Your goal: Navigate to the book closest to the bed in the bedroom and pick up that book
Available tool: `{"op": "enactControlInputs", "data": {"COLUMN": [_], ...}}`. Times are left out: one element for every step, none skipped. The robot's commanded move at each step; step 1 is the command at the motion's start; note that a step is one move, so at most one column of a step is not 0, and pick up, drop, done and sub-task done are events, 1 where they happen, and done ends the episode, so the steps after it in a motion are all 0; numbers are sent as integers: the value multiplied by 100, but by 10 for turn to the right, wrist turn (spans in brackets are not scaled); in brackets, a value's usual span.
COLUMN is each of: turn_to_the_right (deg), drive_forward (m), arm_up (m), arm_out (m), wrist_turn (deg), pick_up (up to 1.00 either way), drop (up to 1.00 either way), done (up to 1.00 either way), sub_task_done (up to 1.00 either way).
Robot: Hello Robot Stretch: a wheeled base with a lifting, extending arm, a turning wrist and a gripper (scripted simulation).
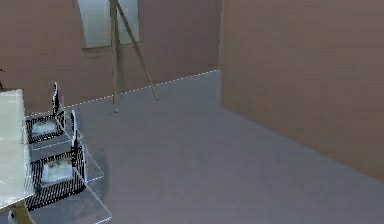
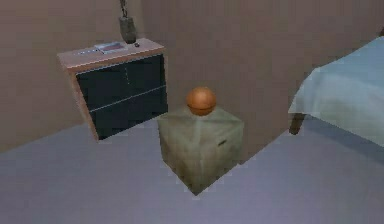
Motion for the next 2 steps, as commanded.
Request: {"op": "enactControlInputs", "data": {"turn_to_the_right": [-150, 0], "drive_forward": [0, 50], "arm_up": [0, 0], "arm_out": [0, 0], "wrist_turn": [0, 0], "pick_up": [0, 0], "drop": [0, 0], "done": [0, 0], "sub_task_done": [0, 0]}}
